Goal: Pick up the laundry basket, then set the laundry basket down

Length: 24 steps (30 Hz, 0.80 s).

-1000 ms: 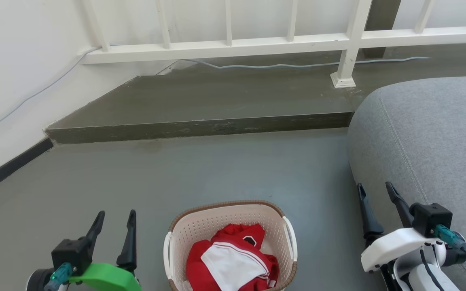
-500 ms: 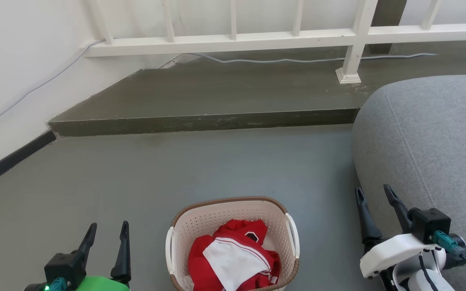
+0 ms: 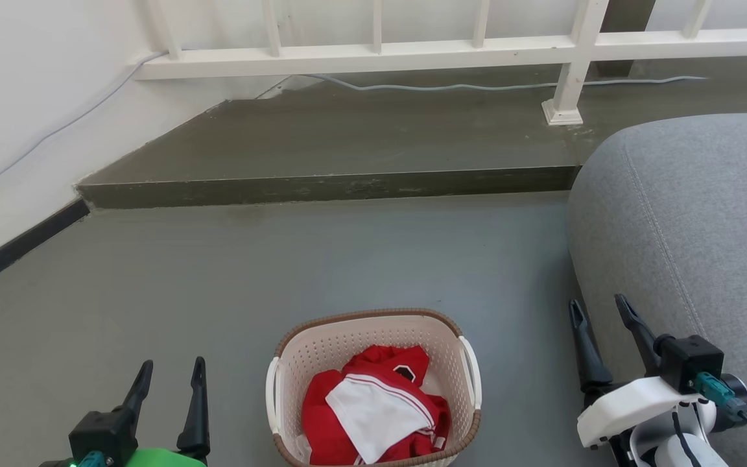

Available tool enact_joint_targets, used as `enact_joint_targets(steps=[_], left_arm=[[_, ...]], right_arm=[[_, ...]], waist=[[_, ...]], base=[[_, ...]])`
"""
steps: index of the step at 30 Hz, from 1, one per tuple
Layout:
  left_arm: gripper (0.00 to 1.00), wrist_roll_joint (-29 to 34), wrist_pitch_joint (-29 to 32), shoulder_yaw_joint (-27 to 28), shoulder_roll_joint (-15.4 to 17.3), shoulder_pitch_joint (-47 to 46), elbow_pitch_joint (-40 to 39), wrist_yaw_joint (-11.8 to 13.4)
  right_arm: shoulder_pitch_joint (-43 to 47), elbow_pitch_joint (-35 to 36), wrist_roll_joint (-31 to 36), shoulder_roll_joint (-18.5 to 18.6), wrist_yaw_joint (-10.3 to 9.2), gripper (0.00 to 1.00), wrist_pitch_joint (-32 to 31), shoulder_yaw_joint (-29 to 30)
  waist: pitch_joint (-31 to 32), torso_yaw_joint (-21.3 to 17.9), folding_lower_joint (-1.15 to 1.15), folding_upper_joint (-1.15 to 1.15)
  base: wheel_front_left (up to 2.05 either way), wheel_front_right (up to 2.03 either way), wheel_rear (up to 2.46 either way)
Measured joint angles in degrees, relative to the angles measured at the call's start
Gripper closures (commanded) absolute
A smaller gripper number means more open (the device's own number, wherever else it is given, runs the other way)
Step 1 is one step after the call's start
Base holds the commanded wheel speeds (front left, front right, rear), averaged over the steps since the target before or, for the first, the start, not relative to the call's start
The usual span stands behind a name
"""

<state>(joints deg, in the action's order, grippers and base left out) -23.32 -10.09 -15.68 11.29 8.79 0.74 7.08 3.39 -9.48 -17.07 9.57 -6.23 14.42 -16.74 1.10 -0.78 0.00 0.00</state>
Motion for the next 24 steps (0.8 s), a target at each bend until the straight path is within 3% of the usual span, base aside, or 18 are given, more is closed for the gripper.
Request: enact_joint_targets(steps=[24], left_arm=[[0.00,3.44,2.57,2.16,-2.94,1.86,-5.05,0.00]], right_arm=[[0.75,0.87,0.02,-0.03,-0.41,0.00,-0.01,0.55]], waist=[[-0.75,0.27,0.00,0.00]], base=[[0.00,0.00,0.00]])
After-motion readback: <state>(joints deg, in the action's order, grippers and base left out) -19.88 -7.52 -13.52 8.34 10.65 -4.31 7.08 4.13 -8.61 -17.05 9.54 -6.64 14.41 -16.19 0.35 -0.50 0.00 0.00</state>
